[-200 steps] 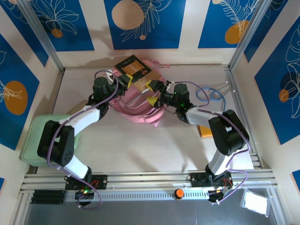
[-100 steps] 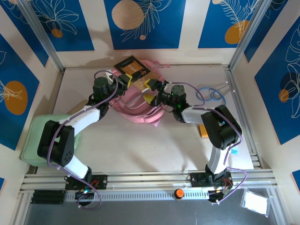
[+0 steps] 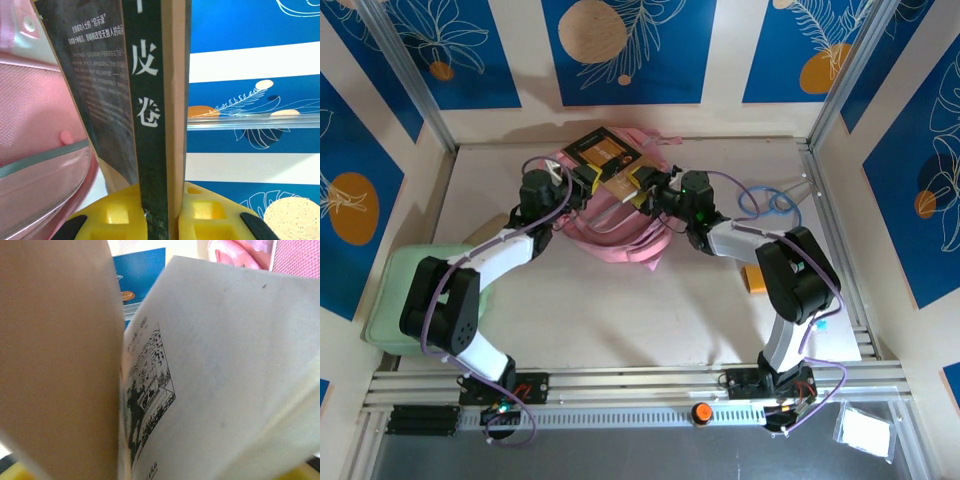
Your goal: Pack books, pencil case, and school supplies into a backpack
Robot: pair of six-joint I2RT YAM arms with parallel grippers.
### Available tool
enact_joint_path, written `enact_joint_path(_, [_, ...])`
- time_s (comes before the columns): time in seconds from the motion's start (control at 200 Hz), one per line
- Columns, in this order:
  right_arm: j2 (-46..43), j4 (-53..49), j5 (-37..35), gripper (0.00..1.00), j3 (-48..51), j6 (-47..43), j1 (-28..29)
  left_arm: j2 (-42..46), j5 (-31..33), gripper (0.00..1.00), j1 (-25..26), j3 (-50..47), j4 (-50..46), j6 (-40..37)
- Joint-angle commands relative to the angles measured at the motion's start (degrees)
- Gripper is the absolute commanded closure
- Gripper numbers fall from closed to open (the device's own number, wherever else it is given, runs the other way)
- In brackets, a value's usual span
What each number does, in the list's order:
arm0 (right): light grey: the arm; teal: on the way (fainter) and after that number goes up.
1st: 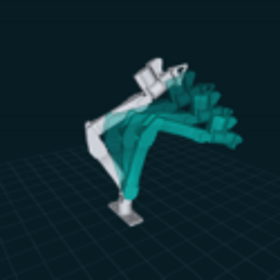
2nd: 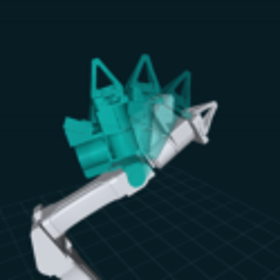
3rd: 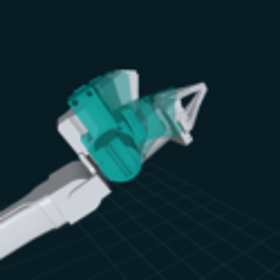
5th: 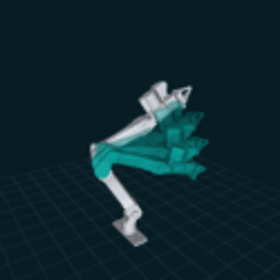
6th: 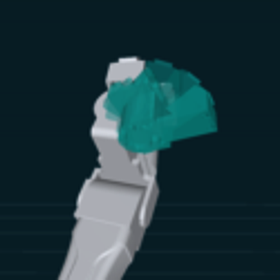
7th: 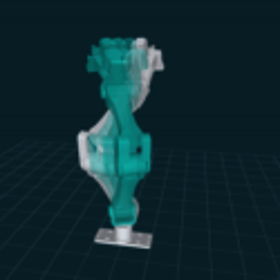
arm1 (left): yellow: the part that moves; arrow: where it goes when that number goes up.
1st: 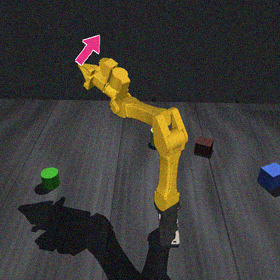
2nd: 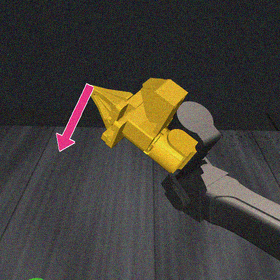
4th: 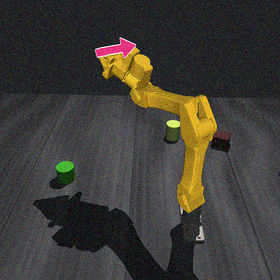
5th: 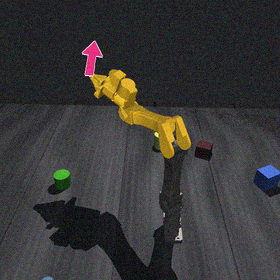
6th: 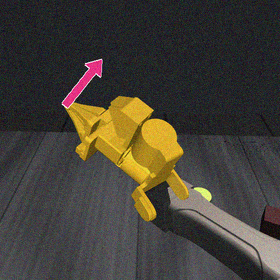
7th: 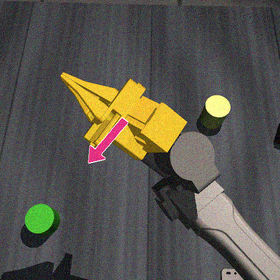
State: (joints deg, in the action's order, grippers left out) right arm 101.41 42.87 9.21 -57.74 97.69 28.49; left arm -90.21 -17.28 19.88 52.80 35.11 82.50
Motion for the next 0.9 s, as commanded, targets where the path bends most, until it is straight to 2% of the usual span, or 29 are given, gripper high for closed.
enact_joint_path(0.0, [-2.9, 1.1, -2.7, 0.56, 1.0, -1.6, -0.4, 1.8, 0.1, 1.00, -0.4, -0.3, 4.9, -0.1])
enact_joint_path(0.16, [-3.3, -0.9, -2.4, 0.75, 0.8, -2.7, -0.5, 2.0, -0.7, 0.99, -0.5, -1.1, 3.9, -1.5])
enact_joint_path(0.215, [-3.5, -2.4, -2.4, 0.85, 0.7, -2.9, -0.5, 2.0, -1.6, 0.92, -0.6, -0.7, 2.8, -2.8])
enact_joint_path(0.27, [-4.0, -4.9, -2.5, 0.91, 0.5, -3.6, -0.5, 2.1, -2.6, 0.83, -0.7, -0.4, 1.1, -4.6])
enact_joint_path(0.36, [-5.4, -9.1, -3.0, 0.97, 0.1, -6.5, -0.7, 2.7, -3.6, 0.63, -0.8, 0.0, -2.8, -8.6])
enact_joint_path(0.445, [-7.5, -12.1, -3.6, 1.00, 0.0, -10.9, -1.0, 3.5, -4.4, 0.40, -0.9, 0.0, -7.5, -15.1])
enact_joint_path(0.54, [-10.9, -15.7, -3.5, 1.00, 0.2, -17.4, -2.0, 4.8, -5.6, 0.26, -0.6, 0.5, -13.7, -25.5])
enact_joint_path(0.61, [-14.2, -20.0, -4.2, 1.00, 0.7, -23.4, -2.7, 5.8, -4.7, 0.18, 0.2, 1.5, -21.2, -33.7])
enact_joint_path(0.7, [-19.1, -25.9, -7.3, 1.00, 2.0, -31.2, -3.5, 6.4, -2.7, 0.13, 1.6, 3.6, -29.8, -43.2])
enact_joint_path(0.895, [-27.4, -36.9, -14.3, 1.00, 3.8, -41.4, -5.4, 5.7, 1.5, 0.00, 5.6, 8.5, -40.7, -56.8])
